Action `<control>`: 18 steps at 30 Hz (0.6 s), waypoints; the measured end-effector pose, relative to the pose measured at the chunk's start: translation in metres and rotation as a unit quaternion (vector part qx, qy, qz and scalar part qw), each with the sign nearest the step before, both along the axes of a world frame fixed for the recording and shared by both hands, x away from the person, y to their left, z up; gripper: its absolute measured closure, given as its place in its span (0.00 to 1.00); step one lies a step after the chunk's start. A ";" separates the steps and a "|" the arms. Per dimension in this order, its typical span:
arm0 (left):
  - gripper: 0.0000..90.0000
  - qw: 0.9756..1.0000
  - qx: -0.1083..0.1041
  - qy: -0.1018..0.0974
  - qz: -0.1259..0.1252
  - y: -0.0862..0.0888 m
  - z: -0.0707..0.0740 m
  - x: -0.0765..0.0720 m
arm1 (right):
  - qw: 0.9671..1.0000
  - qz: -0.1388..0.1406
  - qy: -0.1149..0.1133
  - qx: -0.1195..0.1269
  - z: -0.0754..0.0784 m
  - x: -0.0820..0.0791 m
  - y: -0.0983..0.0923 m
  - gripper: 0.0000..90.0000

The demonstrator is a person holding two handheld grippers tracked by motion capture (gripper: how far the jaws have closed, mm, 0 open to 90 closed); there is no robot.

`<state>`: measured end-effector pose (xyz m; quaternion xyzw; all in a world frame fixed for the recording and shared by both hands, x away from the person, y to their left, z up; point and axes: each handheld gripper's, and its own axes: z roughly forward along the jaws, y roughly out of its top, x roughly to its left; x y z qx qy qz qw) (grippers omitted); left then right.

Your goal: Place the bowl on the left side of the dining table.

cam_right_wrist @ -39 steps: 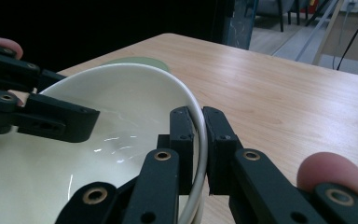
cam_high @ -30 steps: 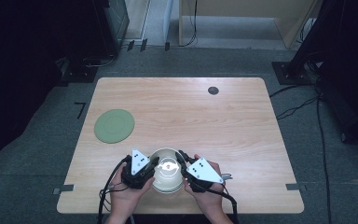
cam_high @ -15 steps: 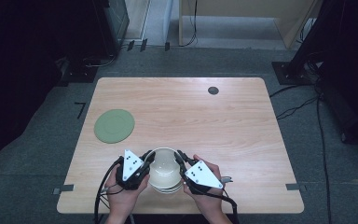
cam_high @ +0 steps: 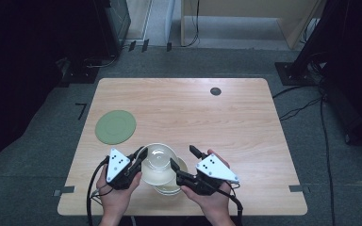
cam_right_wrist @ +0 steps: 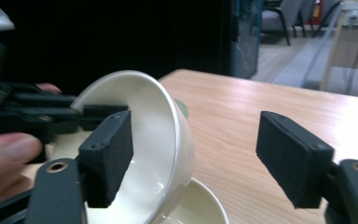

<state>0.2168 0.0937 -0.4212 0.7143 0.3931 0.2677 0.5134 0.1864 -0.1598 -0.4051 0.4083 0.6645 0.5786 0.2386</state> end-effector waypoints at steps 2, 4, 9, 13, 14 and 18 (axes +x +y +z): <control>0.93 1.000 -0.005 -0.003 0.007 0.005 0.002 0.001 | 1.000 0.004 -0.003 0.013 0.007 -0.003 -0.004 0.27; 0.93 1.000 -0.009 -0.004 0.013 0.009 0.004 0.002 | 1.000 -0.001 -0.005 0.013 0.013 -0.004 -0.008 0.25; 0.93 0.999 -0.025 -0.003 0.024 0.020 0.006 0.007 | 1.000 -0.014 -0.003 0.026 0.017 -0.003 -0.024 0.23; 0.93 0.999 -0.029 -0.003 0.032 0.028 0.008 0.010 | 0.999 -0.039 0.006 0.031 0.017 0.001 -0.037 0.23; 0.93 0.999 -0.031 -0.004 0.035 0.030 0.009 0.012 | 0.999 -0.043 0.007 0.033 0.016 0.002 -0.040 0.22; 0.93 0.998 -0.040 -0.004 0.043 0.038 0.009 0.016 | 0.998 -0.060 0.010 0.035 0.015 0.005 -0.052 0.22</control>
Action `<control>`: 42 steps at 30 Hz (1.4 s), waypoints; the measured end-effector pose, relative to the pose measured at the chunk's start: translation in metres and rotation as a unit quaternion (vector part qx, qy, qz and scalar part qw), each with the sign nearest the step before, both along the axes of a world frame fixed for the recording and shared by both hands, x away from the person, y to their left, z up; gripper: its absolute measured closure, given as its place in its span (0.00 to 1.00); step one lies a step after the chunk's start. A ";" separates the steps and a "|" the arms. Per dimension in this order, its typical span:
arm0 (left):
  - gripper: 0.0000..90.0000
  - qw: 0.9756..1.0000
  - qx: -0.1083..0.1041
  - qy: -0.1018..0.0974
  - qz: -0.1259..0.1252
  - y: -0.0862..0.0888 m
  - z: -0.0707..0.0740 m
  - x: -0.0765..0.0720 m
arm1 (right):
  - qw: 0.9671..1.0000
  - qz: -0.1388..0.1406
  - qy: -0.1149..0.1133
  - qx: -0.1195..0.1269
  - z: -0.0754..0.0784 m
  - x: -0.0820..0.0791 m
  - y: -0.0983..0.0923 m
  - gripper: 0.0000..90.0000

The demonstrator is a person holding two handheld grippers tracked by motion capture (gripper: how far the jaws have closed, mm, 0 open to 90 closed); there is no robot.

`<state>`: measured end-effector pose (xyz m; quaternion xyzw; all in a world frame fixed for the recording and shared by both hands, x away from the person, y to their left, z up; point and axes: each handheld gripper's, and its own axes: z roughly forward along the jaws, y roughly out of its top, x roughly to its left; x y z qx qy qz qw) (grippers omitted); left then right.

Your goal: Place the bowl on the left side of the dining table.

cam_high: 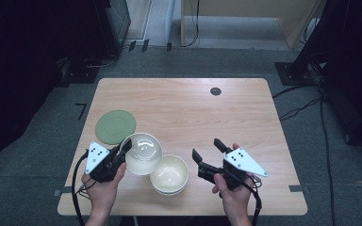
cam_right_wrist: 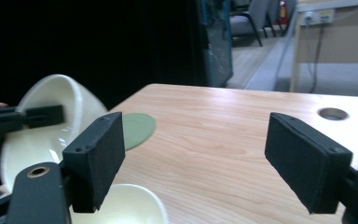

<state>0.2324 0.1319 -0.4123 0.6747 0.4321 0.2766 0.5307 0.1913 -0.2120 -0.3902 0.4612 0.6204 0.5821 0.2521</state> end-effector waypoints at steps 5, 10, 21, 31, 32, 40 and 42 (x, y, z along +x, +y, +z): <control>0.93 1.000 -0.012 0.000 0.009 0.009 0.000 0.005 | 1.000 -0.027 0.012 -0.001 -0.008 0.006 -0.015 0.23; 0.93 1.000 -0.018 0.002 0.020 0.018 -0.002 0.009 | 0.998 -0.052 0.022 -0.012 -0.018 0.012 -0.029 0.23; 0.93 0.999 -0.029 0.008 0.037 0.031 -0.007 0.016 | 0.993 -0.103 0.054 -0.033 -0.046 0.028 -0.064 0.23; 0.93 0.997 -0.035 0.015 0.064 0.045 -0.013 0.023 | 0.986 -0.135 0.074 -0.068 -0.074 0.035 -0.103 0.24; 0.93 0.997 -0.035 0.015 0.067 0.047 -0.013 0.024 | 0.985 -0.140 0.077 -0.071 -0.076 0.036 -0.107 0.24; 0.93 0.995 -0.044 0.023 0.088 0.058 -0.016 0.031 | 0.977 -0.170 0.104 -0.071 -0.093 0.039 -0.139 0.26; 0.93 0.994 -0.049 0.026 0.091 0.061 -0.016 0.033 | 0.975 -0.177 0.109 -0.074 -0.097 0.039 -0.144 0.25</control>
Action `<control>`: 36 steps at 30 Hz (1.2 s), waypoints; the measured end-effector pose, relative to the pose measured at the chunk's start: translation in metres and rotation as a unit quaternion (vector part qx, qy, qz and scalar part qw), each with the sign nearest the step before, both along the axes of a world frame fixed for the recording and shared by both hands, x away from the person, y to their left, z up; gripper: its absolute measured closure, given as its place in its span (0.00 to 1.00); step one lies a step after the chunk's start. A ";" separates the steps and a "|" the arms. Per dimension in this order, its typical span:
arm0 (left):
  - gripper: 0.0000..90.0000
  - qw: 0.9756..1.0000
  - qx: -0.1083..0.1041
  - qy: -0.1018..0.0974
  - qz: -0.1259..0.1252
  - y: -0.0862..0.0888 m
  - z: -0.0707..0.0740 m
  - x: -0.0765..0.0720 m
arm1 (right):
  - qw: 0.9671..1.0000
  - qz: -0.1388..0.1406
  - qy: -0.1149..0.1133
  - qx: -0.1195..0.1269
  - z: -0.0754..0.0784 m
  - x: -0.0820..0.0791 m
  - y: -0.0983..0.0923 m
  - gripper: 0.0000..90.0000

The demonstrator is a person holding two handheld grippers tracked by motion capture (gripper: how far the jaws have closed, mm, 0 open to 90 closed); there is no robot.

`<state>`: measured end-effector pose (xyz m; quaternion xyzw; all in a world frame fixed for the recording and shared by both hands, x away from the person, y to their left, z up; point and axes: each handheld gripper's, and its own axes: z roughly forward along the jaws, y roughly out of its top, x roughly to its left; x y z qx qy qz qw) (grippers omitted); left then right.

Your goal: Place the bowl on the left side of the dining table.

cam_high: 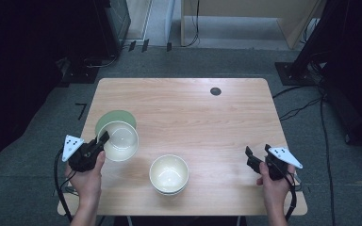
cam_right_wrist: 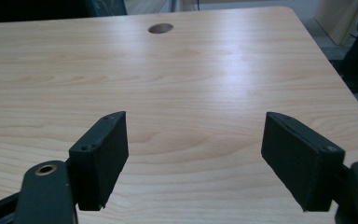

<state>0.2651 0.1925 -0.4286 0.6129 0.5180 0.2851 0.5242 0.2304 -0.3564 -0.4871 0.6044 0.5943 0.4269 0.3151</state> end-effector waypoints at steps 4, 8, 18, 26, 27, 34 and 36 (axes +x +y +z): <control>0.93 1.000 -0.007 0.002 0.007 0.006 -0.001 0.005 | 1.000 -0.014 0.010 -0.002 -0.006 0.001 -0.010 0.26; 0.93 1.000 -0.010 0.004 0.016 0.010 -0.001 0.010 | 1.000 -0.025 0.016 0.003 -0.011 0.001 -0.018 0.26; 0.93 0.999 -0.015 0.013 0.033 0.018 -0.003 0.028 | 0.999 -0.038 0.024 -0.005 -0.020 0.002 -0.030 0.25; 0.93 0.998 -0.020 0.018 0.048 0.024 -0.004 0.042 | 0.999 -0.042 0.028 -0.002 -0.023 0.003 -0.034 0.25; 0.93 0.998 -0.021 0.019 0.050 0.024 -0.005 0.043 | 0.999 -0.042 0.027 -0.003 -0.023 0.003 -0.034 0.25; 0.93 0.998 -0.017 0.025 0.058 0.026 -0.006 0.055 | 0.999 -0.046 0.027 0.003 -0.023 0.003 -0.037 0.25; 0.93 0.998 -0.018 0.026 0.063 0.026 -0.006 0.058 | 0.999 -0.047 0.027 0.004 -0.023 0.003 -0.037 0.25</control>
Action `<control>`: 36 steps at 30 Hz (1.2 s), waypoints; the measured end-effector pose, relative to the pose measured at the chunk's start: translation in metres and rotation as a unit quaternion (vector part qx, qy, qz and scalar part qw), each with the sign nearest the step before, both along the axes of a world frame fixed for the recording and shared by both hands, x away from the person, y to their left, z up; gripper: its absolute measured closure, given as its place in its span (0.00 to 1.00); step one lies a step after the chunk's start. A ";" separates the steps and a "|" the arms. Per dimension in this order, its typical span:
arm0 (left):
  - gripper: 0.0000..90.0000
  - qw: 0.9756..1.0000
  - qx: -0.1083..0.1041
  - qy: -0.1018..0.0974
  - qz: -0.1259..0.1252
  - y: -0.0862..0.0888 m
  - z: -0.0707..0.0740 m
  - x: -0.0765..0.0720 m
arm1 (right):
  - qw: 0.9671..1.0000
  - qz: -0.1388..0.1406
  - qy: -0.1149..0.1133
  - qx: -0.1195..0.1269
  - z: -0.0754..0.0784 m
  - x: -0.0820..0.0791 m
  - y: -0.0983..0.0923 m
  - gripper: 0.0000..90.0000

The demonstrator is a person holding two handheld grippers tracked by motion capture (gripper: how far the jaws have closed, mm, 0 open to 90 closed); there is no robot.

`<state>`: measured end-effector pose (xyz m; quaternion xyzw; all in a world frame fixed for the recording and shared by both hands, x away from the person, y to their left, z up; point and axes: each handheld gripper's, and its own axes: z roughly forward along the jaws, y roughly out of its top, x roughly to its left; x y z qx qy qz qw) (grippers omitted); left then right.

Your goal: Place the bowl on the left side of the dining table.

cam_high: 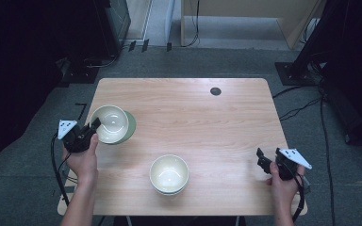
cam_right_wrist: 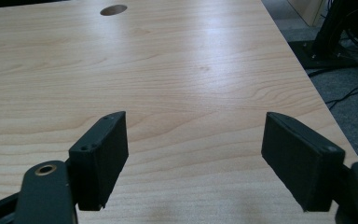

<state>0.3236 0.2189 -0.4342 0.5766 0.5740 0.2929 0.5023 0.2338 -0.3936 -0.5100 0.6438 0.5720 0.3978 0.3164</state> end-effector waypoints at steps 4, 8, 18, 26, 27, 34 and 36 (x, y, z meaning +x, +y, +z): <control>0.93 1.000 0.001 0.009 0.014 0.002 -0.001 0.009 | 1.000 0.000 0.001 0.001 0.000 0.000 0.000 0.25; 0.93 1.000 -0.005 0.018 0.024 0.007 -0.003 0.018 | 1.000 -0.001 -0.001 0.000 0.000 0.001 0.000 0.25; 0.93 0.997 0.004 0.070 0.045 0.014 -0.015 0.040 | 1.000 0.002 0.004 -0.001 -0.002 0.003 0.001 0.25; 0.93 0.992 0.001 0.112 0.054 0.018 -0.024 0.058 | 1.000 0.001 0.008 0.000 -0.004 0.004 0.003 0.26; 0.93 0.992 -0.003 0.116 0.055 0.018 -0.026 0.060 | 1.000 0.002 0.008 -0.001 -0.004 0.004 0.003 0.26; 0.93 0.987 0.004 0.152 0.059 0.014 -0.035 0.075 | 1.000 0.006 0.009 -0.003 -0.004 0.006 0.006 0.26; 0.93 0.985 0.006 0.160 0.061 0.013 -0.035 0.080 | 1.000 0.006 0.010 -0.002 -0.004 0.006 0.006 0.26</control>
